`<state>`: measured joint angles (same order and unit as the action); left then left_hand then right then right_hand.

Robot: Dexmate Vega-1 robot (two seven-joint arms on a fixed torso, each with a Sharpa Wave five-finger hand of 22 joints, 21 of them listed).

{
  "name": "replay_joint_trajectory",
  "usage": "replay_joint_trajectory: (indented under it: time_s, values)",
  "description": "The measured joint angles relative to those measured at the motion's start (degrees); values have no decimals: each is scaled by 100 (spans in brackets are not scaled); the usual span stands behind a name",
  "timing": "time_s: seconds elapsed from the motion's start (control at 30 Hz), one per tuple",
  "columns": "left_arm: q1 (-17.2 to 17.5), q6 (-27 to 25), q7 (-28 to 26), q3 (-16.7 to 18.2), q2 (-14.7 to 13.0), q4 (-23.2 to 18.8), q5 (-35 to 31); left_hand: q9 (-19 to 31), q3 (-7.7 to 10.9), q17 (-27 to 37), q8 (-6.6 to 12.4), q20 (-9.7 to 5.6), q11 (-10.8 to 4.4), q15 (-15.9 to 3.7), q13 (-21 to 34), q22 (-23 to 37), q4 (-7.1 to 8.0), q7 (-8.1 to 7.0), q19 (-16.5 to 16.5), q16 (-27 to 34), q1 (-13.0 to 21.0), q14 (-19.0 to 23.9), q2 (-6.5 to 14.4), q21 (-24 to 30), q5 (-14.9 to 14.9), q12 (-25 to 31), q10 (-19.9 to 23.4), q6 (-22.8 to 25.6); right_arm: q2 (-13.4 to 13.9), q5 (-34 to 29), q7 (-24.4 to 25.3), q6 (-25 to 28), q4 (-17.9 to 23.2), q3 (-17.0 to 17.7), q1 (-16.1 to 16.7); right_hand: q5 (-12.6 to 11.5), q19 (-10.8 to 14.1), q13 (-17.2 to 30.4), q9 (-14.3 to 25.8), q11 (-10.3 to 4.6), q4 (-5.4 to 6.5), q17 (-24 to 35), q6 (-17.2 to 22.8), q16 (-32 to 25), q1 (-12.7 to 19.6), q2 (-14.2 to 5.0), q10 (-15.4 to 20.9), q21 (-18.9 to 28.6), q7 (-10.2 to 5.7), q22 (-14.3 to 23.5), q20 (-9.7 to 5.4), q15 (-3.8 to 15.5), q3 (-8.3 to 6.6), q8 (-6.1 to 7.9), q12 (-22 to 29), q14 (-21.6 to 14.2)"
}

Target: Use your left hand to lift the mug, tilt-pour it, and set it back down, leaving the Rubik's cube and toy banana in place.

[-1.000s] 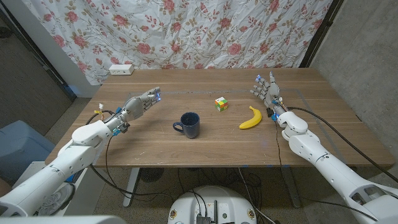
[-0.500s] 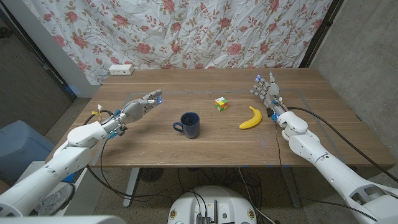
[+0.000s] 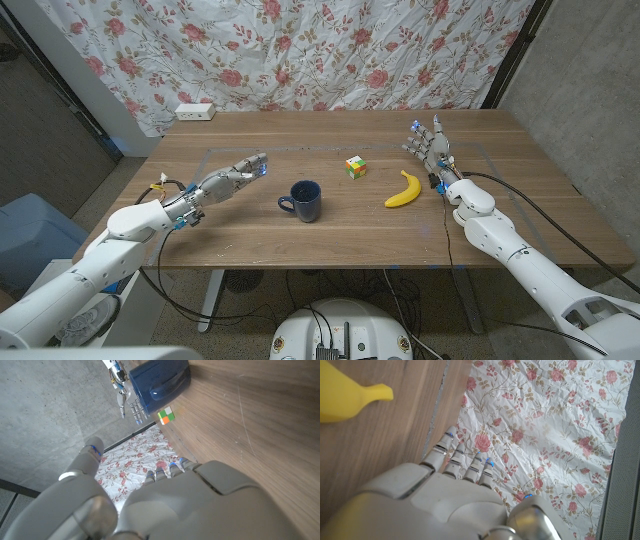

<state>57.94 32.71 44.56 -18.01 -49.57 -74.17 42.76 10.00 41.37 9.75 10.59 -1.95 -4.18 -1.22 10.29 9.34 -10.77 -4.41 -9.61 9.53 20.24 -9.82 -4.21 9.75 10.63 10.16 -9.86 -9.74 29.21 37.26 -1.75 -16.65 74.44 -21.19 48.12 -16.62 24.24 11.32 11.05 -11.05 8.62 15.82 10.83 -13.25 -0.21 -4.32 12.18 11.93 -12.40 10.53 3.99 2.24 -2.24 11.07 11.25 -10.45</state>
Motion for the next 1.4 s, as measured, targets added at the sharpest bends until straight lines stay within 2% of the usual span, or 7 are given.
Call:
replay_joint_trajectory:
  time_s: [0.13,0.47,0.73,1.1,1.23,1.4]
  values:
    - [26,61,56,-44,-19,2,-33,0,46,-1,-18,0,2,54,0,0,1,46,0,0,56,-7,-10,0,0,0,-1,-17,0,0,0,0,0,0,0,0,0,0,0,0,0,0,0,0,0,0,0,0,0,0,0,0,0,0,0,0]
    - [55,239,96,-157,-35,17,-153,0,46,-1,-21,0,134,143,0,8,1,186,0,0,173,0,-128,0,0,0,-9,-17,-2,0,0,0,-6,-1,0,0,0,0,0,0,0,0,0,0,0,0,0,0,0,0,0,0,0,0,0,0]
    - [47,410,72,-259,7,89,-299,0,46,-1,-21,0,195,258,-1,14,1,207,0,0,279,-8,-173,0,0,0,-10,3,-2,-2,0,0,-6,-2,0,0,0,0,0,0,0,0,0,0,0,0,0,0,0,0,0,0,0,0,0,0]
    - [-2,603,-112,-414,116,192,-521,-1,46,-2,-21,0,286,311,-1,14,1,207,0,0,347,-1,-196,1,0,0,-8,3,-2,-2,-2,0,-7,-2,-1,0,0,0,0,0,0,0,0,0,0,0,0,0,0,0,0,0,0,0,0,0]
    - [-15,641,-222,-470,158,199,-606,-1,46,-2,-21,0,395,348,-1,13,1,400,1,0,376,0,-226,1,0,0,4,-14,-2,-2,-2,-1,-7,-2,-2,0,0,0,0,0,0,0,0,0,0,0,0,0,0,0,0,0,0,0,0,0]
    - [-24,652,-347,-542,203,195,-697,-1,39,-2,-21,0,482,385,-1,13,7,510,1,23,398,-9,-248,1,-27,1,-9,-10,-2,-3,-3,-1,-8,-2,-2,0,0,0,0,0,0,0,0,0,0,0,0,0,0,0,0,0,0,0,0,0]
